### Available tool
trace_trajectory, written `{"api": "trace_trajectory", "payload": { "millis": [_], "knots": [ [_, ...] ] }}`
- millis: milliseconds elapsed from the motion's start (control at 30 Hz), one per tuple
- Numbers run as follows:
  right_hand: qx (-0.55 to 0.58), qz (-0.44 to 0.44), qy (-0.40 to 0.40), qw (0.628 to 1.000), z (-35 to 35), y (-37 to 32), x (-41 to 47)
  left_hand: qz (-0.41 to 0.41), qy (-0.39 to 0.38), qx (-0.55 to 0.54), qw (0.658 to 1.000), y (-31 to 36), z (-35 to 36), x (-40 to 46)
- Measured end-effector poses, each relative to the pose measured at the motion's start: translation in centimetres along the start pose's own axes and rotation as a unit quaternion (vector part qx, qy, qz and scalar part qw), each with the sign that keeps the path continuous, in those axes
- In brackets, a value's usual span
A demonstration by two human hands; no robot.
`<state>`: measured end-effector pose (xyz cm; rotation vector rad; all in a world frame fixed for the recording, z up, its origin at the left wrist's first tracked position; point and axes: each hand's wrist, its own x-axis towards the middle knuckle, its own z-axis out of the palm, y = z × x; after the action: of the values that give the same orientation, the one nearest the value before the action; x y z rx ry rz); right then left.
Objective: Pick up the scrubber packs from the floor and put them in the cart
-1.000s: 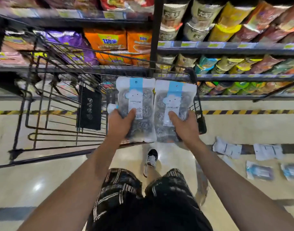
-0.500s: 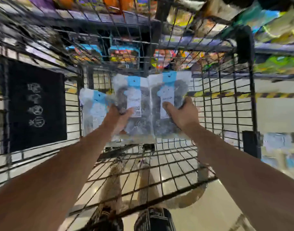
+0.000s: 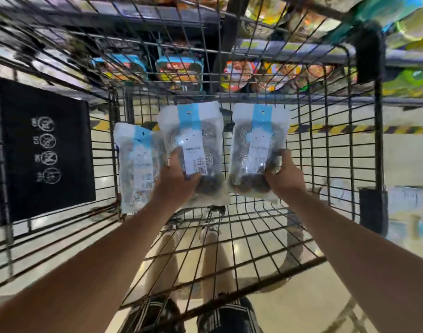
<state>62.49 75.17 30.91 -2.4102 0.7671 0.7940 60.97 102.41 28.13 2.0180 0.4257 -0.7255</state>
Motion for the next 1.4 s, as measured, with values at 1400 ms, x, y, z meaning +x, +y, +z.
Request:
{"api": "trace_trajectory", "payload": {
  "millis": [1400],
  "knots": [
    [-0.094, -0.076, 0.317, 0.941, -17.9, -6.2, -38.5, 0.374, -0.006, 0.503, 0.779, 27.6, -12.5, -28.5]
  ]
}}
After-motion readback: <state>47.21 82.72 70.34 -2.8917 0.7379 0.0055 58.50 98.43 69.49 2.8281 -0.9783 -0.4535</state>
